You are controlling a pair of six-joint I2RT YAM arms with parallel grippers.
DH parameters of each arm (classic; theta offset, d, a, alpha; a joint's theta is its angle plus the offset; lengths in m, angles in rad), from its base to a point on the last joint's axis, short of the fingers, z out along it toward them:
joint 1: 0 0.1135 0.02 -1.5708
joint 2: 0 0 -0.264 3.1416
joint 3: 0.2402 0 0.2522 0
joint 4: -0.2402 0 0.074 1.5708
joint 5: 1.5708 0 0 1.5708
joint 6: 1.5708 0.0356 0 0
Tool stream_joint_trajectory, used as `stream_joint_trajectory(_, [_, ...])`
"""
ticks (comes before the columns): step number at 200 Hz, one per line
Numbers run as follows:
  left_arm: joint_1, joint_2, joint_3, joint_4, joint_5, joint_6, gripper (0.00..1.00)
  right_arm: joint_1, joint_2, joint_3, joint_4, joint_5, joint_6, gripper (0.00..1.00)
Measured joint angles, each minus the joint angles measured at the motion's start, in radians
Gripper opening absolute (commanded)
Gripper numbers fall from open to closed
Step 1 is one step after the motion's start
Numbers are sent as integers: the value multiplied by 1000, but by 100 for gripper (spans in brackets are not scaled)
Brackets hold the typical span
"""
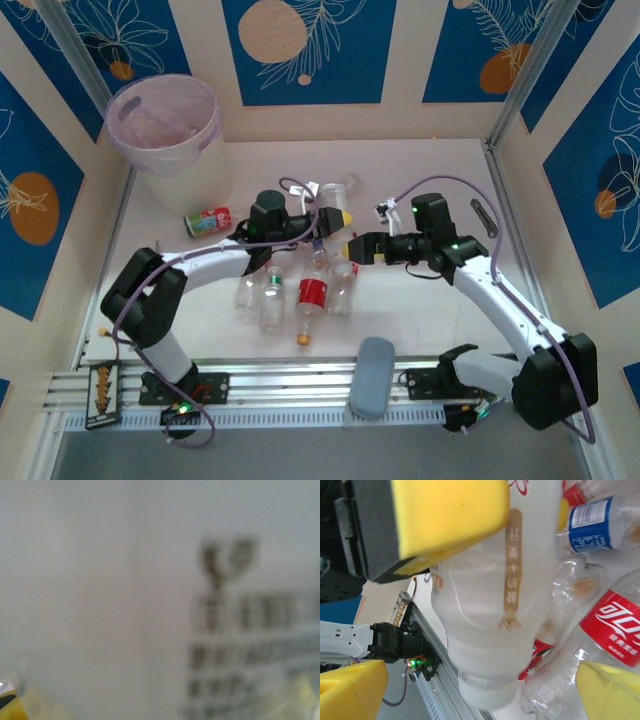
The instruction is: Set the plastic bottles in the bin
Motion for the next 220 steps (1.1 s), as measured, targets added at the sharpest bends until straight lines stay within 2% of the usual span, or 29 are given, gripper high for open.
stream_joint_trajectory(33, [92, -34, 125, -184, 38, 84, 21, -93, -71, 0, -55, 28, 0, 97])
stream_joint_trajectory(64, [254, -72, 393, -493, 43, 262, 0, -124, -77, -17, -73, 88, 9, 97])
stream_joint_trajectory(112, [498, -94, 773, -779, 40, 443, 0, -124, -11, -32, -129, 224, 61, 97])
stream_joint_trajectory(136, [625, -85, 856, -834, 5, 471, 0, -119, -6, -42, -152, 263, 72, 97])
stream_joint_trajectory(165, [758, -43, 871, -819, -71, 452, 0, -105, -8, -55, -173, 287, 72, 96])
stream_joint_trajectory(192, [825, 38, 891, -784, -149, 406, 0, -100, -15, -63, -196, 302, 72, 96])
stream_joint_trajectory(220, [845, 136, 961, -786, -237, 391, 0, -90, -23, -66, -215, 317, 72, 96])
